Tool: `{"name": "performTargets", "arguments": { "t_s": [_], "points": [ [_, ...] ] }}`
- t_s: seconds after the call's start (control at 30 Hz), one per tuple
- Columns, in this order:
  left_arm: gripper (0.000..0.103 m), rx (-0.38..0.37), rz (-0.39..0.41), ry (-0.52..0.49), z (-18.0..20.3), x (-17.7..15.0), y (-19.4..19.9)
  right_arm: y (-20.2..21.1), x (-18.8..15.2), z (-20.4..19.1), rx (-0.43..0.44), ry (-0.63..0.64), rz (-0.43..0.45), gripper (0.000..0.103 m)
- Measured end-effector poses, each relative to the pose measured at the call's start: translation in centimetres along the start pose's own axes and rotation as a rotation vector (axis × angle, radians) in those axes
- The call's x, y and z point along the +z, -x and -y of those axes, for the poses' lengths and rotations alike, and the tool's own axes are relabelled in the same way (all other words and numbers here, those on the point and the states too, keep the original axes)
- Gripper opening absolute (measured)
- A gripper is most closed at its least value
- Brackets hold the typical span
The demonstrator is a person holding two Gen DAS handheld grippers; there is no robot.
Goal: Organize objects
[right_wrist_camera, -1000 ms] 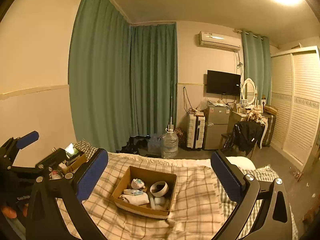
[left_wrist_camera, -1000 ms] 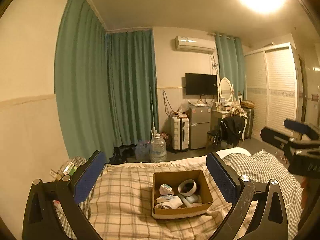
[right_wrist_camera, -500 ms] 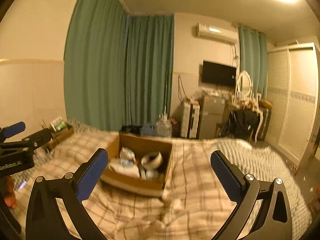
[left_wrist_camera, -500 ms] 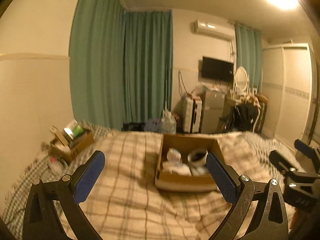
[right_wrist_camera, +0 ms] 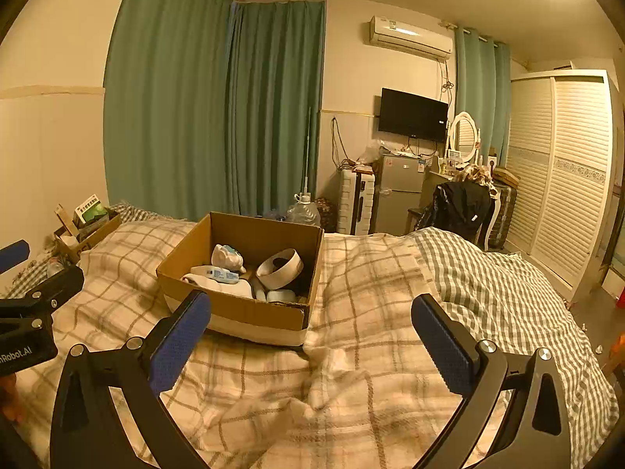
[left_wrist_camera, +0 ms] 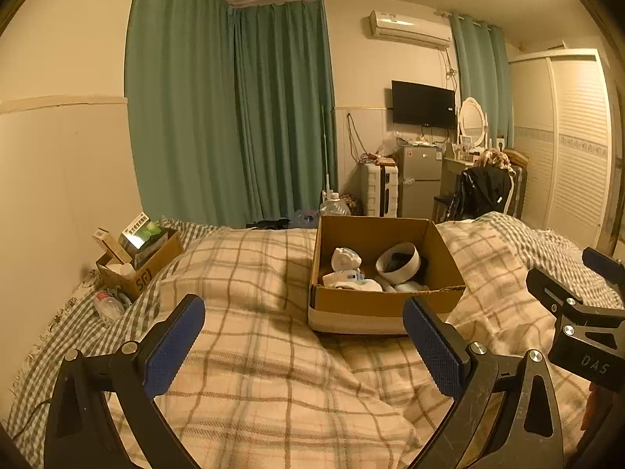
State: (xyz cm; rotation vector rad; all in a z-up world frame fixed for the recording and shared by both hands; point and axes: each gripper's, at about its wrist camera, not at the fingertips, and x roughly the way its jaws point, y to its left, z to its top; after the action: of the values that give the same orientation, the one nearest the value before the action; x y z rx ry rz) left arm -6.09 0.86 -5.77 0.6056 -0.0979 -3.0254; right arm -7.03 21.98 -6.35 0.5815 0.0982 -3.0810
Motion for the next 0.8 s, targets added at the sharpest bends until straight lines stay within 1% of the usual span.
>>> {"name": "performTargets", "arguments": {
  "t_s": [0.37, 0.8],
  "points": [
    [0.103, 0.005, -0.004, 0.005, -0.23, 0.04, -0.20, 0.43, 0.13, 0.07, -0.013, -0.005, 0.005, 0.103],
    [0.103, 0.000, -0.009, 0.005, -0.10, -0.03, -0.22, 0.32, -0.02, -0.13, -0.009, 0.003, -0.006, 0.103]
  ]
}}
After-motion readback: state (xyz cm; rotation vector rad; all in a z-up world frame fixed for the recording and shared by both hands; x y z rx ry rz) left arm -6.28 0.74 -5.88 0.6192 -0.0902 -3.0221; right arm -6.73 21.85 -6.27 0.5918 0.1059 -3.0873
